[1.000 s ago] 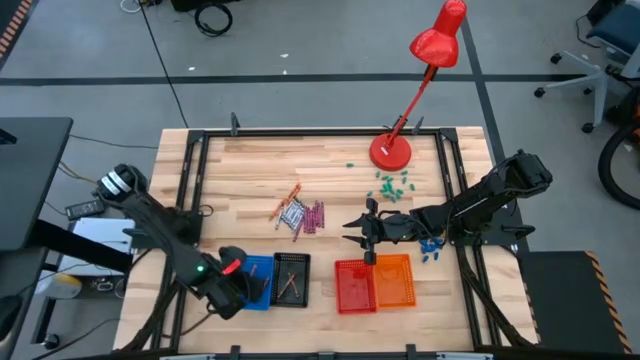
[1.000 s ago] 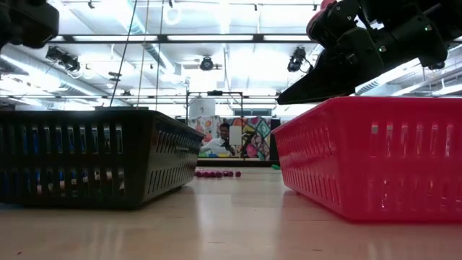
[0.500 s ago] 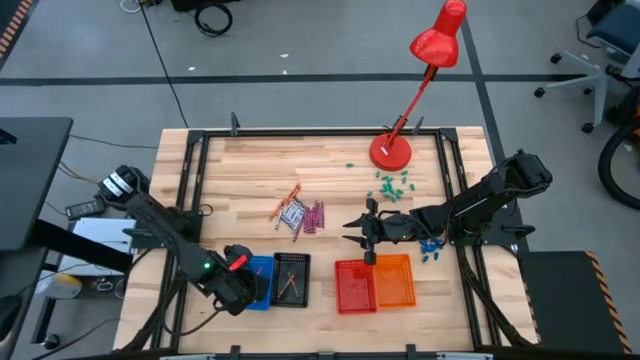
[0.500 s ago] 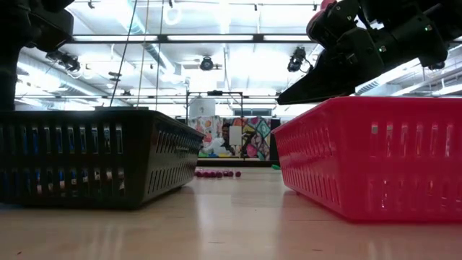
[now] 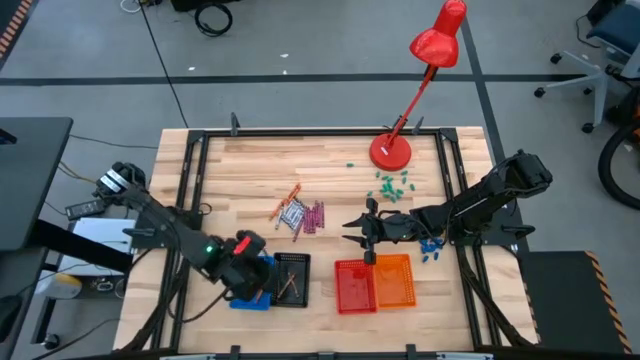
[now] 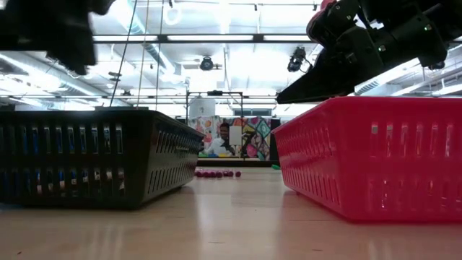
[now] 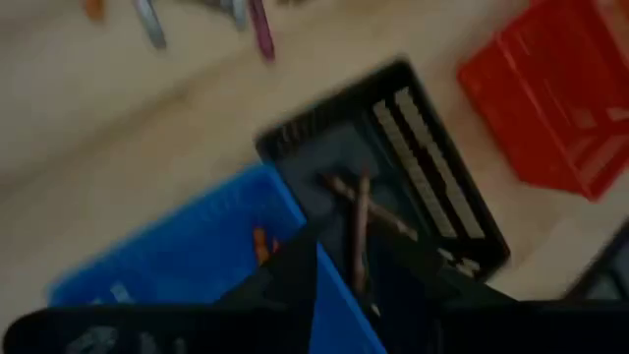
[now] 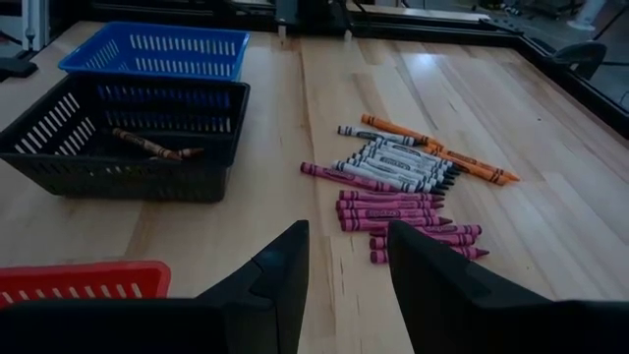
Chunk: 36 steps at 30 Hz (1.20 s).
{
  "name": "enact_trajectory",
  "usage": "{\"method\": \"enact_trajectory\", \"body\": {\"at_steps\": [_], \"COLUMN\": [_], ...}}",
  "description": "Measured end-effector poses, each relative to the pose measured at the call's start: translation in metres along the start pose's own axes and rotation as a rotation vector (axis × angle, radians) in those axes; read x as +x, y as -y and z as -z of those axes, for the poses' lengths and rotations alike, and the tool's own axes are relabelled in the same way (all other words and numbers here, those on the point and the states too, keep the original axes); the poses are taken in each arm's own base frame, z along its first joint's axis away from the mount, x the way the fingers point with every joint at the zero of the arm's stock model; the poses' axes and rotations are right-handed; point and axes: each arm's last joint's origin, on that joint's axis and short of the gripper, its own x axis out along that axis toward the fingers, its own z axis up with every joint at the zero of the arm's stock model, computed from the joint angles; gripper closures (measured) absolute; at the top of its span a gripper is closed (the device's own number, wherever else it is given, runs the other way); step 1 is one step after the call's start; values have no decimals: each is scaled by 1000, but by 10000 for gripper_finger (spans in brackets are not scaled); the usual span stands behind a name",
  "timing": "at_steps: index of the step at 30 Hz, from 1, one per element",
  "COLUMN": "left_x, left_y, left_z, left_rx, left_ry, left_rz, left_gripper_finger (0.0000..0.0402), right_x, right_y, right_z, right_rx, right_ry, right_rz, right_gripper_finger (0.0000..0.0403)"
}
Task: Sort crayons
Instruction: Put the orange crayon into the blue basket
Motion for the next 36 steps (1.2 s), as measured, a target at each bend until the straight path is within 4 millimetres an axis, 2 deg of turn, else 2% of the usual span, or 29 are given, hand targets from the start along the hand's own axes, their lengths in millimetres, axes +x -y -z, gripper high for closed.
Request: {"method": "enact_trajectory", "body": {"at_steps": [8, 13, 22, 29, 36], "left_x": [23, 42, 82, 98, 124], "left_y": [-13, -33, -75, -86, -91], "left_z": [-49, -72, -90, -105, -108], "left_rx": [119, 175, 189, 244, 320], "left_ry": [58, 60, 61, 100, 62], "left_rz": [-142, -246, -320, -308, -371], "left_gripper_finger": [299, 299, 299, 299, 283], "right_x": [0, 0, 0, 0, 0], "right_y": [0, 0, 0, 1, 1], "right_z": [0, 0, 0, 0, 0], "right_rx": [0, 0, -2, -3, -6], "right_ry": [0, -1, 0, -1, -1], "right_rz": [0, 0, 1, 2, 2], "right_gripper_finger": [259, 259, 259, 259, 259]}}
